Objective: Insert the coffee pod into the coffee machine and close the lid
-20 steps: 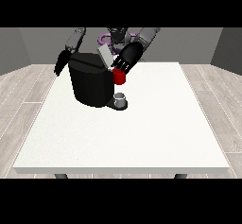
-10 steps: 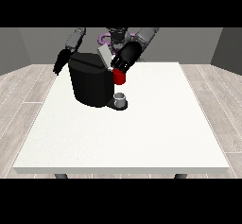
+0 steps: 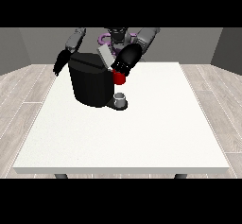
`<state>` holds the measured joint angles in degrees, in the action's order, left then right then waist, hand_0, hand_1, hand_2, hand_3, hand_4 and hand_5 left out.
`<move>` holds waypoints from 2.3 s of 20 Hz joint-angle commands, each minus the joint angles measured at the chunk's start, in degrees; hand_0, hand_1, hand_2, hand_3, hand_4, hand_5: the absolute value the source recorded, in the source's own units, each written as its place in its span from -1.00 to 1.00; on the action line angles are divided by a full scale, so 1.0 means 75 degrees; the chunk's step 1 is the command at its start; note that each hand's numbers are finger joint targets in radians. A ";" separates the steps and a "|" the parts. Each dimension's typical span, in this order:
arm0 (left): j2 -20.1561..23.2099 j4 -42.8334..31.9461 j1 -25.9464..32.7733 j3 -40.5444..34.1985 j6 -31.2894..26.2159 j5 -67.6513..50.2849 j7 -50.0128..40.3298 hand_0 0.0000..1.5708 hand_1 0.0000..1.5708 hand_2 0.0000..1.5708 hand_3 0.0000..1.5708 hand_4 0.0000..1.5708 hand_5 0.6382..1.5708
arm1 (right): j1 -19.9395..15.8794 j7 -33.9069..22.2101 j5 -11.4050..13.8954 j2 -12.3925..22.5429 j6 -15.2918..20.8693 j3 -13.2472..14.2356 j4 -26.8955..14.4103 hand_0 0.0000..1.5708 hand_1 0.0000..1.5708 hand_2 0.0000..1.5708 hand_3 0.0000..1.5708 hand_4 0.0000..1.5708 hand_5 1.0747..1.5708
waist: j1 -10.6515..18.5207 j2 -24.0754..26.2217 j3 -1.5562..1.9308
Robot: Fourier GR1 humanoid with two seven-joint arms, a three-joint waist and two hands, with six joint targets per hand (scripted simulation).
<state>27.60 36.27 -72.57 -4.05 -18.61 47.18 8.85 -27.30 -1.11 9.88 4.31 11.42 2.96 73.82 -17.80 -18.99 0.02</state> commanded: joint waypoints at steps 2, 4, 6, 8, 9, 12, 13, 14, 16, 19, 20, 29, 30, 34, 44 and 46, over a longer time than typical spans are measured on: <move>0.0003 -0.0023 -0.0105 0.0097 0.0047 0.0187 0.0059 0.49 0.49 0.49 0.30 -1.00 1.00 | -0.0246 -0.0084 -0.0143 0.0089 -0.0019 0.0213 -0.0129 -1.00 -1.00 -1.00 -1.00 -1.00 1.00 | 0.0081 -0.0072 0.0000; -0.0163 0.0004 0.0157 0.0137 0.0146 0.0187 0.0166 0.40 0.40 0.43 0.26 -1.00 1.00 | 0.0072 0.0190 -0.0185 0.0203 -0.0155 0.0266 -0.0279 -1.00 -1.00 -1.00 -1.00 -1.00 1.00 | 0.0118 -0.0068 0.0000; -0.0339 -0.0028 0.0238 0.0064 0.0137 0.0107 0.0042 0.42 0.42 0.45 0.25 -1.00 1.00 | 0.0280 0.0036 -0.0209 0.0197 -0.0206 0.0251 -0.0308 -1.00 -1.00 -1.00 -1.00 -1.00 1.00 | 0.0086 0.0265 0.0000; 0.0053 -0.0166 0.0084 -0.0190 0.0412 0.0033 0.0485 0.41 0.41 0.43 0.23 -1.00 1.00 | 0.0153 0.0080 0.0165 -0.0247 0.0274 -0.0160 0.0098 -1.00 -1.00 -1.00 -1.00 -1.00 1.00 | 0.0003 -0.0170 -0.0004; 0.0094 -0.0316 -0.0089 -0.0319 0.0331 -0.0017 0.0255 0.45 0.45 0.45 0.23 -1.00 1.00 | 0.0082 -0.0158 0.0174 -0.0003 -0.0013 -0.0220 0.0243 -1.00 -1.00 -1.00 -1.00 -1.00 1.00 | -0.0265 -0.0073 -0.0004; 0.0005 -0.0177 -0.0038 -0.0343 0.0788 0.0037 0.0385 0.59 0.59 0.54 0.22 -1.00 1.00 | 0.0127 0.0007 0.0027 0.0117 -0.0276 -0.0168 0.0172 -1.00 -1.00 -1.00 -1.00 -0.92 1.00 | -0.0313 -0.0250 -0.0004; 0.0095 -0.0092 -0.0247 -0.0347 0.0628 0.0017 0.0433 0.57 0.57 0.53 0.21 -1.00 1.00 | -0.0172 0.0083 -0.0233 0.0267 -0.0337 0.0177 0.0024 -1.00 -1.00 -1.00 -1.00 -0.95 1.00 | -0.0243 -0.0376 -0.0001; -0.0181 0.0003 -0.0423 -0.0260 0.0587 0.0072 0.0046 0.59 0.59 0.54 0.21 -1.00 1.00 | -0.0203 0.0292 -0.0173 0.0151 -0.0160 0.0207 -0.0254 -1.00 -1.00 -1.00 -1.00 -0.89 1.00 | -0.0162 -0.0327 0.0002; -0.0054 -0.0018 -0.0284 -0.0211 0.0710 0.0146 0.0449 0.54 0.54 0.51 0.24 -1.00 1.00 | -0.0215 0.0132 0.0023 0.0122 -0.0011 0.0092 -0.0187 -1.00 -1.00 -1.00 -1.00 -0.82 1.00 | -0.0089 -0.0481 -0.0001; 0.0167 -0.0114 -0.0263 -0.0341 0.0793 0.0116 0.0710 0.62 0.62 0.57 0.23 -1.00 1.00 | -0.0248 -0.0040 0.0180 0.0102 0.0050 -0.0060 0.0030 -1.00 -1.00 -1.00 -1.00 -1.00 1.00 | -0.0152 -0.0489 -0.0003; 0.0158 -0.0017 -0.0378 -0.0296 0.0569 0.0105 0.0667 0.59 0.59 0.55 0.20 -1.00 1.00 | -0.0186 0.0104 -0.0038 0.0107 0.0001 0.0164 -0.0243 -1.00 -1.00 -1.00 -1.00 -0.91 1.00 | -0.0059 -0.0417 0.0001; 0.0510 -0.0041 -0.0191 -0.0068 0.1293 0.0677 0.1094 -0.35 -0.35 -0.01 -0.24 -1.00 1.00 | -0.0178 -0.0027 0.0318 -0.0055 0.0208 -0.0189 0.0093 -1.00 -1.00 -1.00 -1.00 -0.86 1.00 | -0.0189 -0.0598 -0.0002; 0.0527 -0.0075 -0.0167 0.0003 0.1309 0.0783 0.1039 -1.00 -1.00 -0.13 -0.29 -1.00 1.00 | -0.0173 -0.0113 0.0331 -0.0011 0.0131 -0.0211 0.0020 -1.00 -1.00 -1.00 -1.00 -0.89 1.00 | -0.0193 -0.0664 -0.0001; 0.0544 -0.0068 -0.0185 -0.0120 0.1053 0.0666 0.1006 -1.00 -1.00 -0.25 -0.42 -1.00 1.00 | 0.0070 0.0265 0.0224 0.0175 0.0024 -0.0002 -0.0249 -1.00 -1.00 -1.00 -1.00 -0.81 1.00 | -0.0084 -0.0484 0.0002; 0.0036 0.0008 0.0087 0.0005 0.0879 0.0734 0.0711 -1.00 -1.00 -0.72 -0.81 -1.00 1.00 | 0.0078 0.0186 -0.0208 0.0321 -0.0116 0.0527 -0.0794 -1.00 -1.00 -1.00 -1.00 -0.82 1.00 | 0.0476 0.0180 0.0004; 0.0041 -0.0017 0.0187 -0.0139 0.0831 0.0598 0.0734 -1.00 -1.00 -1.00 -0.92 -1.00 1.00 | 0.0182 0.0318 -0.0241 0.0327 -0.0156 0.0539 -0.0812 -1.00 -1.00 -1.00 -1.00 -1.00 1.00 | 0.0582 0.0338 0.0002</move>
<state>29.08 35.73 -72.66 -4.62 -11.66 52.34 15.34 -27.85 -1.19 9.44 5.98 11.23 5.44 70.07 -15.43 -18.60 0.10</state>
